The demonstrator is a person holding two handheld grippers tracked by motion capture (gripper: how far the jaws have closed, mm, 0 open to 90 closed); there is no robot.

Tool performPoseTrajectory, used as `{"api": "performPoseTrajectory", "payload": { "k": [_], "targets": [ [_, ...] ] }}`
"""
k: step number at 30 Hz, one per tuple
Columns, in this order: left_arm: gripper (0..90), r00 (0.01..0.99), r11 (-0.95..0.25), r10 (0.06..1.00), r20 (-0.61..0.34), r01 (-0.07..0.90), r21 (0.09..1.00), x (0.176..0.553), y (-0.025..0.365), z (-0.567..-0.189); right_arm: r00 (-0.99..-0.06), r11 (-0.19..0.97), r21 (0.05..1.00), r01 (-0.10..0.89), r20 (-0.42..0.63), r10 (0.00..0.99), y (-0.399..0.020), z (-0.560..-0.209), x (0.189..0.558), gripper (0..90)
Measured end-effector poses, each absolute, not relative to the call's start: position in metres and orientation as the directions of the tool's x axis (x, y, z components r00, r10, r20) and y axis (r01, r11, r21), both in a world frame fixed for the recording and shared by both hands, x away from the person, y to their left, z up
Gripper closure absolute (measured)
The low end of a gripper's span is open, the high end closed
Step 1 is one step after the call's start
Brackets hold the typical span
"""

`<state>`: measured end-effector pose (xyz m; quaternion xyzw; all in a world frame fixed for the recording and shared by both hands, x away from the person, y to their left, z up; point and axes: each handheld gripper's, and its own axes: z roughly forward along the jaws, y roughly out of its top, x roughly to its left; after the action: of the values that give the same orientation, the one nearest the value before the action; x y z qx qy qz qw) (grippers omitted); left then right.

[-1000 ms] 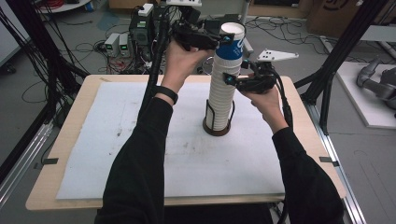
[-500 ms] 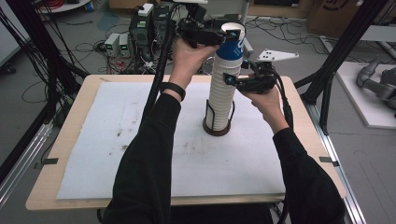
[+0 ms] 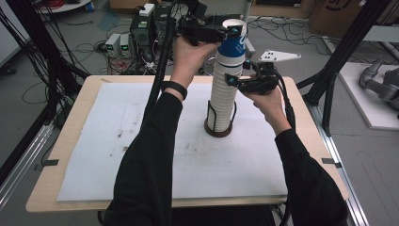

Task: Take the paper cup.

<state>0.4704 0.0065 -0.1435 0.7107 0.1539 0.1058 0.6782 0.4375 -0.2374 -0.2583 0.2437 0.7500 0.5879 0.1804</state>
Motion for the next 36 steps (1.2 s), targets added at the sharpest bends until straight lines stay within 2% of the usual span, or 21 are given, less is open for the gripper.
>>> {"api": "performPoseTrajectory", "payload": {
  "k": [15, 22, 36],
  "targets": [
    [31.5, 0.917, 0.029, 0.399, -0.003, -0.01, 1.0, 0.459, 0.017, -0.11, -0.817, 0.192, 0.97, 0.152, 0.014, 0.576, -0.238, -0.258, 0.438, 14.6],
    [31.6, 0.911, 0.029, 0.41, 0.051, -0.069, 0.997, 0.446, 0.024, -0.088, -0.817, 0.193, 0.969, 0.152, 0.014, 0.576, -0.237, -0.258, 0.438, 14.6],
    [31.6, 0.901, -0.009, 0.425, 0.09, -0.095, 0.995, 0.426, 0.054, -0.078, -0.816, 0.193, 0.969, 0.152, 0.013, 0.578, -0.237, -0.258, 0.438, 14.5]
  ]
}}
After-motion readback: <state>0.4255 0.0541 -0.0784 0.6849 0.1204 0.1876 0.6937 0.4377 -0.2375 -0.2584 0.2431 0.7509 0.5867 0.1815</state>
